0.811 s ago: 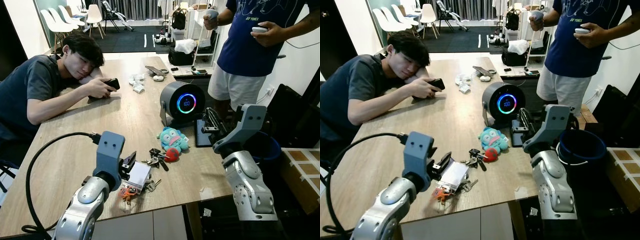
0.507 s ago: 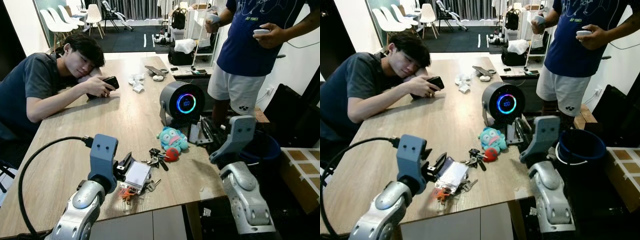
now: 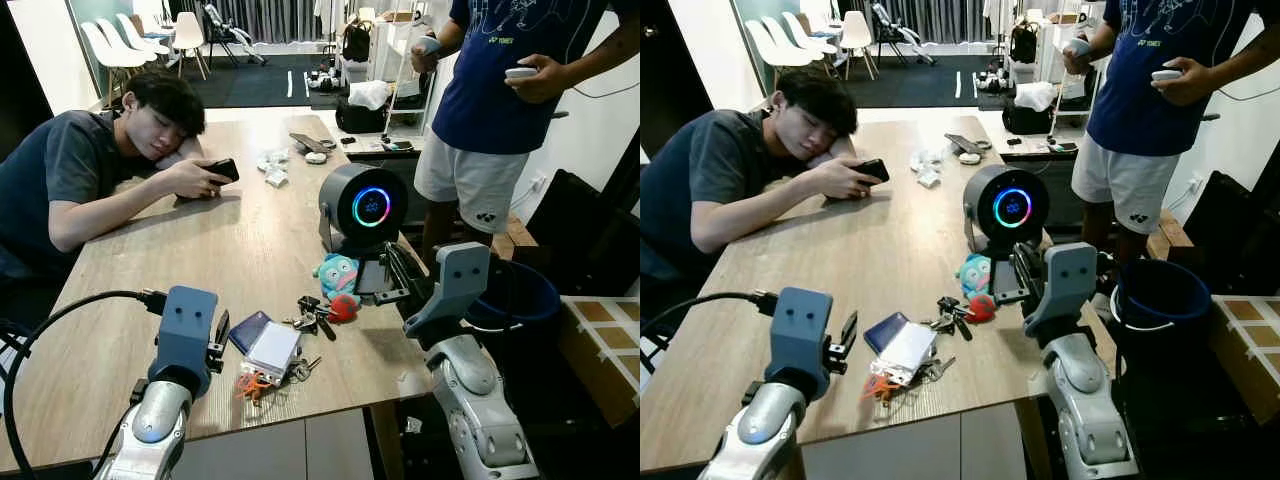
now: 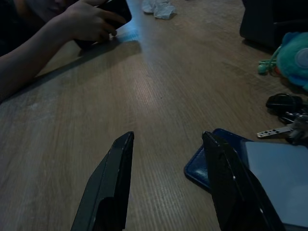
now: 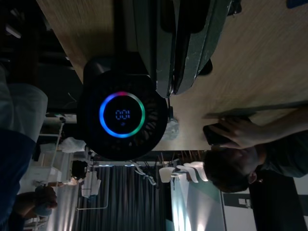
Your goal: Hang keys on a hook
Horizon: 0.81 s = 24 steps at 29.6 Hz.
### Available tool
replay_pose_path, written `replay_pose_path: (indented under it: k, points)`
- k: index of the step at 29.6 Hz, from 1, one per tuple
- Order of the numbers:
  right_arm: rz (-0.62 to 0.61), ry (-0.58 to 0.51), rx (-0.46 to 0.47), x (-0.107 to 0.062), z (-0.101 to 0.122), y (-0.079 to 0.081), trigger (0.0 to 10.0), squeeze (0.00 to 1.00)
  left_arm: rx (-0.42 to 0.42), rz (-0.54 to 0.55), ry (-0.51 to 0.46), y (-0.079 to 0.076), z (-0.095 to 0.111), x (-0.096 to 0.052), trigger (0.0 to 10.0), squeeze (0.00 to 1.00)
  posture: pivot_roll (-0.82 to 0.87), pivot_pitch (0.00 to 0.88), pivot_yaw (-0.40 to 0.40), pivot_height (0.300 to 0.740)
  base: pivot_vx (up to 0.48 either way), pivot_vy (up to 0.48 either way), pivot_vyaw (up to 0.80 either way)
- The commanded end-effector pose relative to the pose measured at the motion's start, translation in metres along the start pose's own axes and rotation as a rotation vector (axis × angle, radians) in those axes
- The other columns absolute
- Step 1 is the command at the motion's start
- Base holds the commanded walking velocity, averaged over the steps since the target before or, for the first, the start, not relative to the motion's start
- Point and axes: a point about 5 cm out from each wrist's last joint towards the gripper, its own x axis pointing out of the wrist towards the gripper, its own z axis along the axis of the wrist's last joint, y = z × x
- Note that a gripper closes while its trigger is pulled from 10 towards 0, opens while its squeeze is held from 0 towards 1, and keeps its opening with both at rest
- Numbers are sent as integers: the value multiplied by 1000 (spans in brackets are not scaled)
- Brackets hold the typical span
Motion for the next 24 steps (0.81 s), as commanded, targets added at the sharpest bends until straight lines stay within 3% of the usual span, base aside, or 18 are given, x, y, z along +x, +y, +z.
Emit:
replay_pose_path:
  k: [1, 24]
  points:
    - [-6, -17, 0, -2, 1, 1, 10000, 0, 0, -7, 0, -4, -2, -3, 10000, 0, 94, 123, 40, 740, 0, 0, 0]
    - [-3, -17, 23, 1, -2, 6, 10000, 0, -5, 5, -20, -5, 1, 1, 10000, 0, 99, 116, 34, 740, 0, 0, 0]
